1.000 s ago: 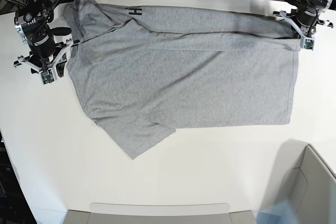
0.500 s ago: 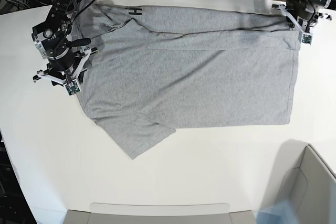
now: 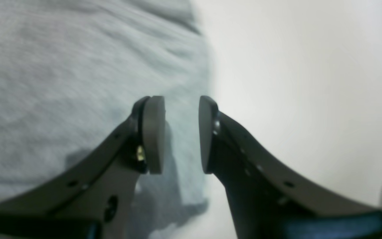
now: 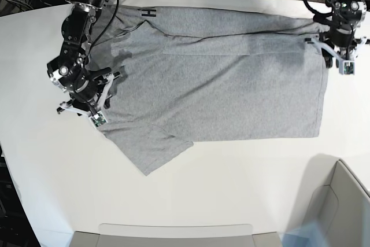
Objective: Fold the T-shirt properly
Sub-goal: 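Move the right gripper along the shirt side to the hem corner and grasp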
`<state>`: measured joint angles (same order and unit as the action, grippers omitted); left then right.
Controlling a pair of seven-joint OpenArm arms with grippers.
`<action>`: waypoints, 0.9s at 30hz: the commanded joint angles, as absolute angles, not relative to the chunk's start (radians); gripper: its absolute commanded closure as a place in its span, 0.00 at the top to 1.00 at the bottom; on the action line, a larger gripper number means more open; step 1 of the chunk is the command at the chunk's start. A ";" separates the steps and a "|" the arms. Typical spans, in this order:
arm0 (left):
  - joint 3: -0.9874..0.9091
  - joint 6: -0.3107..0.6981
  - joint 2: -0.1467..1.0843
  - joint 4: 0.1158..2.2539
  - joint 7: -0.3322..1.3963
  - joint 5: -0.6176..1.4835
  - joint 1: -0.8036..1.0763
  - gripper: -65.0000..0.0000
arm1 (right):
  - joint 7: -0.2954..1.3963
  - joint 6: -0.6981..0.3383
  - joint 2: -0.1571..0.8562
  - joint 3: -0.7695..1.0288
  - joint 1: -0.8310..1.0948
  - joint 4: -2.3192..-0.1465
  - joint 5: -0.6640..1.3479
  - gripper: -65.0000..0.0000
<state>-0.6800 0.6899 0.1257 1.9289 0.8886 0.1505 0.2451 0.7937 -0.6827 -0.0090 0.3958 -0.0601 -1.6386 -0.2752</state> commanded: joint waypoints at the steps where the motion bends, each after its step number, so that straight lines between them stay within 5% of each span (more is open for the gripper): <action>1: -0.644 0.698 0.134 1.933 0.860 0.170 0.214 0.26 | 0.773 -0.698 -0.004 0.380 -0.114 -1.615 -0.268 0.27; 14: -0.510 0.698 0.136 1.897 0.860 0.170 0.165 0.26 | 0.769 -0.698 0.008 0.366 -0.367 -1.237 -0.272 0.27; 27: -0.492 0.698 0.205 1.762 0.855 0.170 0.159 0.26 | 0.776 -0.662 0.005 0.367 -0.087 -1.405 -0.268 0.27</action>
